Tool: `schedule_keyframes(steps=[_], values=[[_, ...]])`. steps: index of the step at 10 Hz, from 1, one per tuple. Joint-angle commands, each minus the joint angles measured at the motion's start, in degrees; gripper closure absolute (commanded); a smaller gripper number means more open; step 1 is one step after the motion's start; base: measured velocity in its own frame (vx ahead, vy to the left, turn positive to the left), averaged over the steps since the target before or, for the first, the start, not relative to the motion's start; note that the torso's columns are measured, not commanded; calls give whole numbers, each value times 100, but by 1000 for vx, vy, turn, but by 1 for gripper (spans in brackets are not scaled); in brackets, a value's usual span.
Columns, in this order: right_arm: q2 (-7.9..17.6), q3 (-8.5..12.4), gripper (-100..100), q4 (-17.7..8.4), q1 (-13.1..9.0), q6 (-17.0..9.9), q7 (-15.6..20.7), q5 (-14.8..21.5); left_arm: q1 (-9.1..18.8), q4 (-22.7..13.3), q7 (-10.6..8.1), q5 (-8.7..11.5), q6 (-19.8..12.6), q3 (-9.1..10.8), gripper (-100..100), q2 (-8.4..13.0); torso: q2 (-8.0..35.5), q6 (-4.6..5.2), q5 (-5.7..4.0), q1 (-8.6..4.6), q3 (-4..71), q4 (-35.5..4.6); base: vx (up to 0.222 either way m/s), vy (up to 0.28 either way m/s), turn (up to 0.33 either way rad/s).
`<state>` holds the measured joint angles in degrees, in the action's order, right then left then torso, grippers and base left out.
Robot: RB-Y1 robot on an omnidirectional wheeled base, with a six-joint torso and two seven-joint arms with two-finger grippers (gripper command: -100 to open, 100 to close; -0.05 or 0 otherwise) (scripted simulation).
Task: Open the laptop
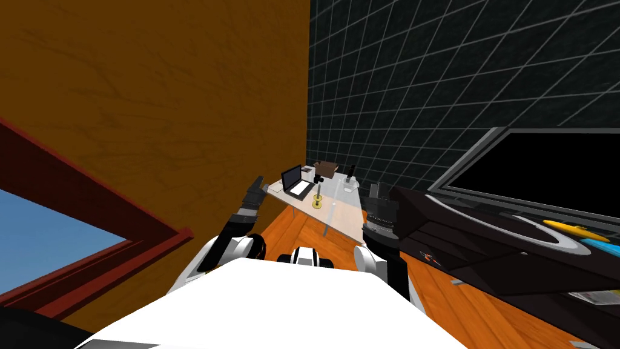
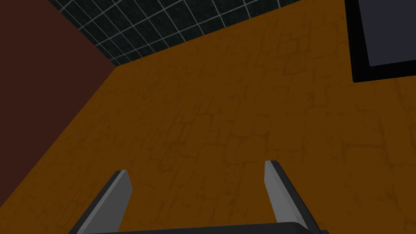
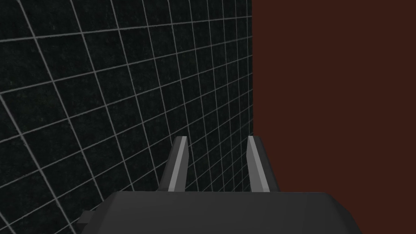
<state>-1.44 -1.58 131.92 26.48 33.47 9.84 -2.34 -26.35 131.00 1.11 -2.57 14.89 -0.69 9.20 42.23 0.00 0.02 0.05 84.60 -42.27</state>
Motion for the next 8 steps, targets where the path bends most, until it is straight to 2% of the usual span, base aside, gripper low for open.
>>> schedule_keyframes(steps=[1,5,8], values=[[0,0,0,0,0,0,0,0,145,-265,38,-137,-345,-35,-100,160,7,0,-2,-8,-4,-2,83,125,-253],[-1,0,0,0,0,0,0,0,309,-545,82,-306,-792,-81,-100,427,11,1,-4,-13,-6,-3,63,104,-172],[-1,0,0,0,0,0,0,0,447,-786,119,-448,-1168,-120,-100,735,3,-1,-2,-7,-1,-1,58,83,-167]])
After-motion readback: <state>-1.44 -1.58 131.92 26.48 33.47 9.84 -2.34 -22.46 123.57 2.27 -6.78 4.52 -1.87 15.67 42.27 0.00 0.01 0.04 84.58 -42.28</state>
